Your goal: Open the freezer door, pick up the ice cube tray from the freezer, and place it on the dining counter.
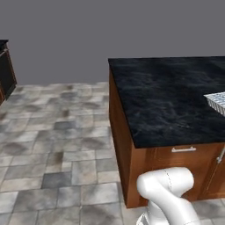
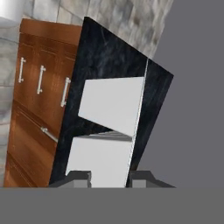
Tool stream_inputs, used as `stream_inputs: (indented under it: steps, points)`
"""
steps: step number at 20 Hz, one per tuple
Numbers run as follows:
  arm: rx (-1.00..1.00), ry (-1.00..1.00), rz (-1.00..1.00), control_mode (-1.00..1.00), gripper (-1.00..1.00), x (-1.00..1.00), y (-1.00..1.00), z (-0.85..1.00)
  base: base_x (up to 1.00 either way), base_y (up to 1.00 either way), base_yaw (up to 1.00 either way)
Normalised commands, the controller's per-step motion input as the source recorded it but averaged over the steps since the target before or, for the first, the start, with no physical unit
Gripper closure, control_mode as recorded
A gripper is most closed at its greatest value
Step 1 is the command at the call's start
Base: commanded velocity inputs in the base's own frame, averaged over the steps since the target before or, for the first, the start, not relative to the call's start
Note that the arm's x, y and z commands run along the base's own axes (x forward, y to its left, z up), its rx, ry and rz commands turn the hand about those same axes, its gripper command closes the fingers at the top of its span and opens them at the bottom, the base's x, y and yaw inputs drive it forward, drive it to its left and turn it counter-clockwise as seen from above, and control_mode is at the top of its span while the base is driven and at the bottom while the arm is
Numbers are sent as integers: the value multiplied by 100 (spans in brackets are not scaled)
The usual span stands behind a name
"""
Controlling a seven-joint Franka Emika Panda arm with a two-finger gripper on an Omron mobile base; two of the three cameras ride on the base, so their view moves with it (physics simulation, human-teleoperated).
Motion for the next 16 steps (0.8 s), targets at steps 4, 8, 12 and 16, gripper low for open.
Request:
stream_inputs:
  steps: [4, 8, 12, 16]
  points:
    - [0, 0, 0, 100, 100, 0, 0, 0, 12, 16, -14]
    - [0, 0, 0, 100, 100, 0, 0, 0, 0, 54, -31]
    - [0, 0, 0, 100, 100, 0, 0, 0, 0, 82, -41]
    - [0, 0, 0, 100, 100, 0, 0, 0, 6, 79, -46]
